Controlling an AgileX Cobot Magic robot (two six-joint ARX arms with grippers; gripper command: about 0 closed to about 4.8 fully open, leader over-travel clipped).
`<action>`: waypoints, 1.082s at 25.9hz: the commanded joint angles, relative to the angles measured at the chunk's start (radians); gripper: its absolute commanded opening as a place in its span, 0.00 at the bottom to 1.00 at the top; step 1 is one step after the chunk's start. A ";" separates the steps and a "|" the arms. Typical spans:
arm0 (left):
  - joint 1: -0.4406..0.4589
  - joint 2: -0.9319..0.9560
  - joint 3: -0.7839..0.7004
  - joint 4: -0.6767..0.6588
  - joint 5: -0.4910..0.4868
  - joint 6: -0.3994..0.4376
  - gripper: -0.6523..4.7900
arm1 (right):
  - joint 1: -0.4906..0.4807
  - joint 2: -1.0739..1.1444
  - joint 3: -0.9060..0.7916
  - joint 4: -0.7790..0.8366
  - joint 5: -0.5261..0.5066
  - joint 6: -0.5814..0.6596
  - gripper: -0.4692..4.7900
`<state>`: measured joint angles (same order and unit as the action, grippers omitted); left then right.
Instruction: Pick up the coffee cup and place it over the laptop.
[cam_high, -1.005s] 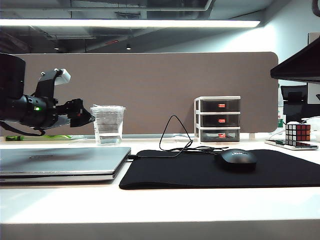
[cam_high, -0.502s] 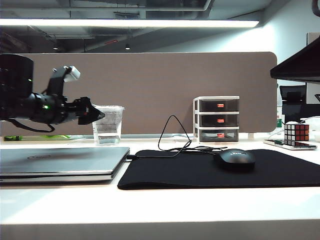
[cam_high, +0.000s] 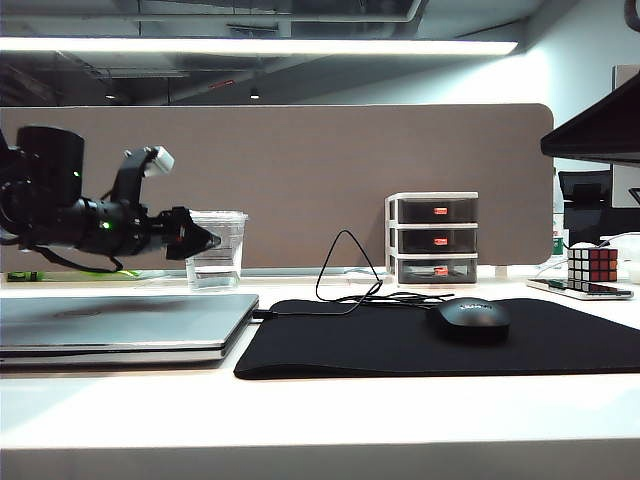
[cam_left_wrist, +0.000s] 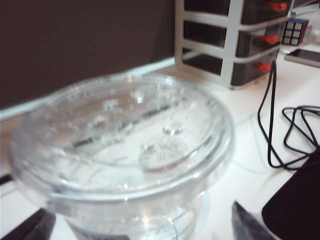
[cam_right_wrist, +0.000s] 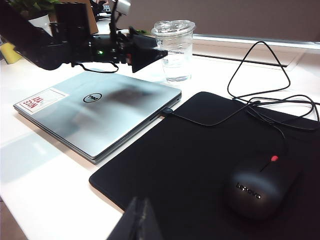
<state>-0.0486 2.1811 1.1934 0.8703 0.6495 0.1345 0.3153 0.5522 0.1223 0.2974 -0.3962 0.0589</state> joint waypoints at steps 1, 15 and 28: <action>0.000 0.022 0.032 -0.010 0.020 -0.014 1.00 | 0.001 -0.001 0.006 0.014 -0.002 -0.003 0.08; -0.001 0.117 0.197 -0.065 0.025 -0.014 1.00 | 0.000 -0.001 0.006 0.014 -0.002 -0.003 0.08; -0.037 0.195 0.337 -0.085 0.003 -0.038 1.00 | 0.000 -0.001 0.007 0.016 -0.002 -0.003 0.08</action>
<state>-0.0853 2.3611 1.5108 0.7879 0.6640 0.0963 0.3153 0.5522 0.1223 0.2977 -0.3958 0.0589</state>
